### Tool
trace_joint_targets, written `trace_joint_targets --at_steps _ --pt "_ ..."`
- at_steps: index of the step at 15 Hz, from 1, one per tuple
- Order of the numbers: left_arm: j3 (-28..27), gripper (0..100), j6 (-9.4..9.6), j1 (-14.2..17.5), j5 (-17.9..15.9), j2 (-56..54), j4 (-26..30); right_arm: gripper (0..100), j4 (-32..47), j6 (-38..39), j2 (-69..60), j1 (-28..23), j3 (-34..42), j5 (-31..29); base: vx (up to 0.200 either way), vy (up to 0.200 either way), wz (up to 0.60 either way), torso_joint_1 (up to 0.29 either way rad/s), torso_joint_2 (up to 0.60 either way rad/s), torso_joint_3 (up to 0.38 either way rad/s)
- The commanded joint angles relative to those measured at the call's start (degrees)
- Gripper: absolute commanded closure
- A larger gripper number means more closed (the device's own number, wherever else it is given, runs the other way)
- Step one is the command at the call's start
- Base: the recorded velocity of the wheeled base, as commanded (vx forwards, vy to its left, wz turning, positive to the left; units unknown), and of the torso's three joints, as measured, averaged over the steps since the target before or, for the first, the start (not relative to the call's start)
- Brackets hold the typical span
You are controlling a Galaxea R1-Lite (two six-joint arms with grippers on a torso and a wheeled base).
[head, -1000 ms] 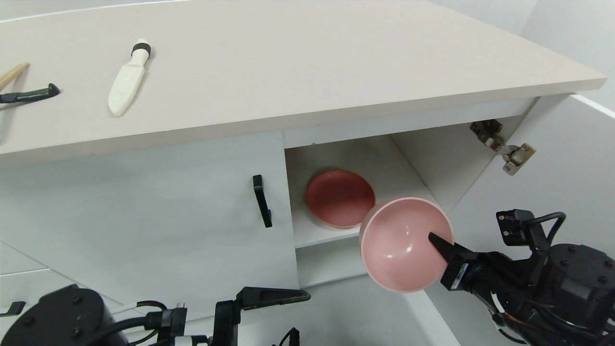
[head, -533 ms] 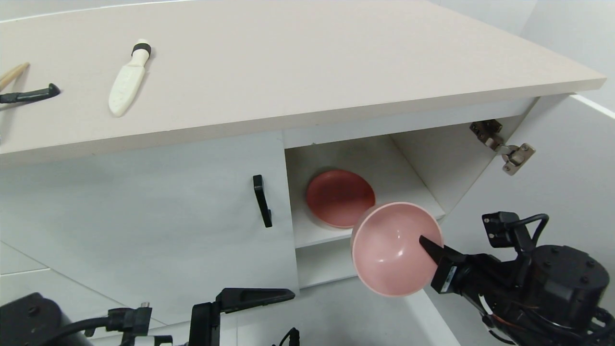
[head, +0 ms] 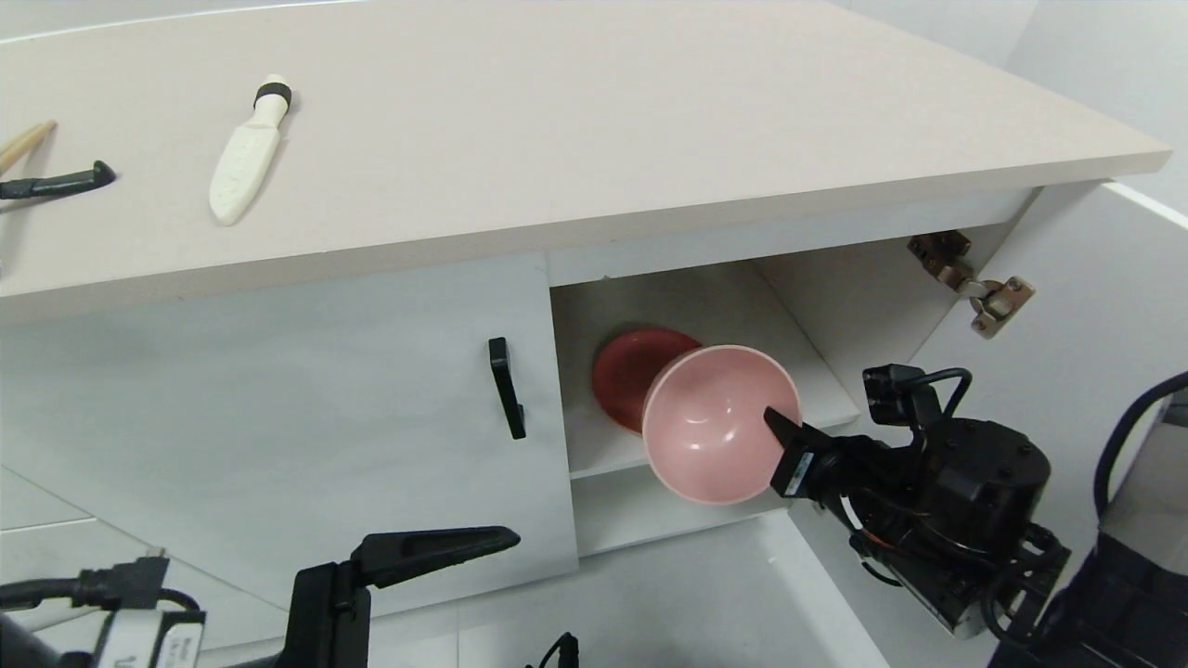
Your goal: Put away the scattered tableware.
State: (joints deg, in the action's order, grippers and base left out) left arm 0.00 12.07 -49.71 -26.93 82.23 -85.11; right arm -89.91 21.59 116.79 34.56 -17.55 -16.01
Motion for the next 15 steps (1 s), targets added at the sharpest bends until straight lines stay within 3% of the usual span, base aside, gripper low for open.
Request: trace_joint_targets --at_steps 1,3,6,10,15 --pt "0.0 0 -0.03 0.1 0.0 -5.3 4.3 100 -0.1 0.0 3.1 -0.6 -2.1 0.0 0.0 0.0 0.0 0.0 0.0 0.0" --pt "0.0 0 -0.2 0.6 -0.1 -8.1 7.3 100 -0.1 -0.1 3.2 -0.7 -4.9 0.0 0.0 0.0 0.0 0.0 0.0 0.0" --pt "0.0 0 -1.96 4.0 -0.1 -11.7 8.9 100 -0.1 -0.1 4.7 -0.7 -7.9 0.5 0.0 0.0 0.0 0.0 0.0 0.0" --pt "0.0 0 -9.52 4.4 -0.2 -21.6 18.0 100 -0.1 -3.6 7.1 -0.9 -10.7 1.1 0.0 0.0 0.0 0.0 0.0 0.0" --pt "-0.4 0 -9.87 5.4 -0.2 -24.9 18.9 100 -0.1 -5.9 10.9 -2.2 -13.6 3.5 0.0 0.0 0.0 0.0 0.0 0.0"
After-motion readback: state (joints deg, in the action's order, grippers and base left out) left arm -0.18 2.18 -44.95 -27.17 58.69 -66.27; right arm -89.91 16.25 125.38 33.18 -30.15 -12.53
